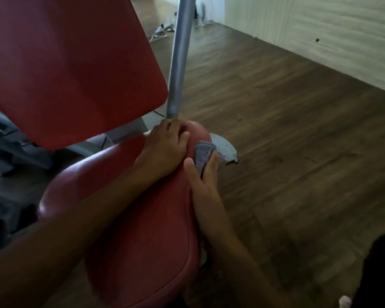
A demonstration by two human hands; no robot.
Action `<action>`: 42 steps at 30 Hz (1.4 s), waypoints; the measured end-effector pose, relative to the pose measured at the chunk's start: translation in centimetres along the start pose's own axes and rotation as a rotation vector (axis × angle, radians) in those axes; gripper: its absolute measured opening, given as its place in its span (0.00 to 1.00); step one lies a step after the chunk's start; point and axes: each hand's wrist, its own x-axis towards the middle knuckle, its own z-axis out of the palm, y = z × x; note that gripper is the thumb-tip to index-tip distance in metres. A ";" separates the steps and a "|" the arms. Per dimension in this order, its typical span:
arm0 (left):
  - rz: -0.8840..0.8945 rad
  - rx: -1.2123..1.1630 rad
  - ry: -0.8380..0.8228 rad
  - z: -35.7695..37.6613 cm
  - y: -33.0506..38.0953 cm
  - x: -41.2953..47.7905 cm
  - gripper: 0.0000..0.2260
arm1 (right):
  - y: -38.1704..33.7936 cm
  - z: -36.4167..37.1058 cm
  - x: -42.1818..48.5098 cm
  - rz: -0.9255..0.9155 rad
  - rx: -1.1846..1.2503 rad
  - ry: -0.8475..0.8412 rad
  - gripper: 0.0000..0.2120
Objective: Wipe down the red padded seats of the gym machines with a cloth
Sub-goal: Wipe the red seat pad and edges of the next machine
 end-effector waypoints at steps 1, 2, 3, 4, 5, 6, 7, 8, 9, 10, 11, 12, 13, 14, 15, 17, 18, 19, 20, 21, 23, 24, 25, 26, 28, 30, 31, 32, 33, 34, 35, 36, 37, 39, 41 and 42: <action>-0.009 -0.004 -0.008 0.0 0.1 -0.1 0.17 | -0.1 -0.2 0.0 0.008 -0.002 -0.014 0.47; -0.015 0.000 -0.008 0.0 0.2 -0.1 0.17 | -0.3 -0.4 0.2 0.013 -0.007 -0.035 0.48; -0.021 0.009 -0.006 0.0 0.4 -0.2 0.18 | -0.3 -0.6 0.3 0.018 -0.012 -0.064 0.49; -0.027 0.017 -0.007 0.0 0.6 -0.4 0.18 | -0.3 -0.9 0.2 0.028 -0.014 -0.091 0.51; -0.034 0.026 -0.002 0.1 0.9 -0.6 0.18 | -0.2 -1.2 0.1 0.030 -0.010 -0.120 0.52; -0.045 0.036 0.008 0.1 1.1 -0.9 0.18 | -0.2 -1.7 0.0 0.021 -0.009 -0.159 0.53; -0.056 0.049 0.012 0.1 1.4 -1.0 0.18 | -0.4 -2.2 0.0 0.018 -0.007 -0.196 0.53; -0.071 0.060 0.016 0.2 1.6 -1.1 0.18 | -0.5 -2.7 0.0 0.026 -0.009 -0.229 0.52; -0.086 0.069 0.021 0.2 1.7 -1.2 0.18 | -0.6 -3.2 0.0 0.041 -0.012 -0.261 0.50; -0.097 0.075 0.024 0.2 1.8 -1.4 0.18 | -0.8 -3.7 0.0 0.058 -0.020 -0.290 0.50; -0.106 0.076 0.030 0.3 1.9 -1.5 0.17 | -0.9 -4.1 0.1 0.064 -0.028 -0.315 0.49; -0.115 0.074 0.039 0.3 2.0 -1.5 0.17 | -1.2 -4.4 0.2 0.061 -0.030 -0.339 0.49; -0.126 0.072 0.048 0.3 2.0 -1.5 0.17 | -1.4 -4.6 0.5 0.064 -0.029 -0.357 0.49; -0.142 0.071 0.055 0.3 2.0 -1.5 0.17 | -1.6 -4.9 0.7 0.076 -0.028 -0.368 0.49; -0.157 0.073 0.060 0.3 2.0 -1.6 0.17 | -1.9 -5.2 0.9 0.088 -0.028 -0.382 0.49; -0.181 0.087 0.062 0.3 1.9 -1.8 0.18 | -2.2 -5.9 1.4 0.098 -0.033 -0.414 0.47; -0.189 0.093 0.058 0.3 1.9 -1.8 0.18 | -2.1 -6.3 1.5 0.096 -0.033 -0.432 0.47; -0.197 0.092 0.054 0.3 2.0 -1.8 0.18 | -2.1 -6.7 1.6 0.096 -0.034 -0.448 0.46; -0.202 0.086 0.053 0.3 2.1 -1.8 0.18 | -2.0 -7.0 1.6 0.098 -0.036 -0.462 0.45; -0.204 0.081 0.054 0.3 2.2 -1.8 0.17 | -1.8 -7.3 1.6 0.094 -0.036 -0.475 0.45; -0.207 0.082 0.055 0.3 2.6 -1.8 0.17 | -1.9 -7.5 1.9 0.085 -0.035 -0.493 0.45; -0.203 0.088 0.060 0.2 2.7 -1.9 0.17 | -2.0 -7.4 2.3 0.076 -0.035 -0.486 0.46; -0.197 0.093 0.064 0.2 2.9 -2.0 0.18 | -2.3 -7.3 2.9 0.073 -0.034 -0.469 0.47; -0.199 0.089 0.066 0.2 3.1 -2.1 0.18 | -2.4 -7.2 3.5 0.079 -0.035 -0.450 0.48; -0.218 0.090 0.075 0.2 3.2 -2.1 0.18 | -2.3 -7.3 4.1 0.088 -0.040 -0.449 0.48; -0.239 0.111 0.082 0.3 3.2 -1.9 0.17 | -2.1 -7.9 3.1 0.067 -0.051 -0.505 0.45; -0.246 0.116 0.082 0.4 3.2 -1.8 0.17 | -2.0 -8.2 2.4 0.053 -0.059 -0.536 0.44; -0.256 0.116 0.074 0.4 3.2 -1.7 0.17 | -2.1 -8.4 1.9 0.041 -0.060 -0.551 0.44; -0.258 0.113 0.069 0.4 3.2 -1.8 0.17 | -2.1 -8.3 2.0 0.028 -0.069 -0.547 0.44; -0.256 0.110 0.072 0.3 3.3 -1.9 0.17 | -2.4 -8.1 2.4 0.024 -0.083 -0.539 0.45; -0.251 0.105 0.083 0.3 3.3 -1.9 0.18 | -2.6 -7.7 3.3 0.028 -0.089 -0.506 0.47; -0.252 0.095 0.091 0.2 3.4 -2.1 0.18 | -2.8 -7.3 4.3 0.044 -0.080 -0.459 0.49; -0.253 0.086 0.094 0.2 3.5 -2.1 0.17 | -2.6 -7.1 4.9 0.062 -0.069 -0.419 0.50; -0.254 0.087 0.095 0.2 3.6 -2.0 0.17 | -1.8 -7.2 4.5 0.059 -0.067 -0.407 0.50; -0.257 0.096 0.100 0.2 3.5 -2.0 0.17 | -1.2 -7.6 2.9 0.018 -0.073 -0.462 0.47; -0.261 0.091 0.098 0.2 3.5 -2.0 0.17 | -0.9 -7.7 2.5 0.006 -0.056 -0.473 0.47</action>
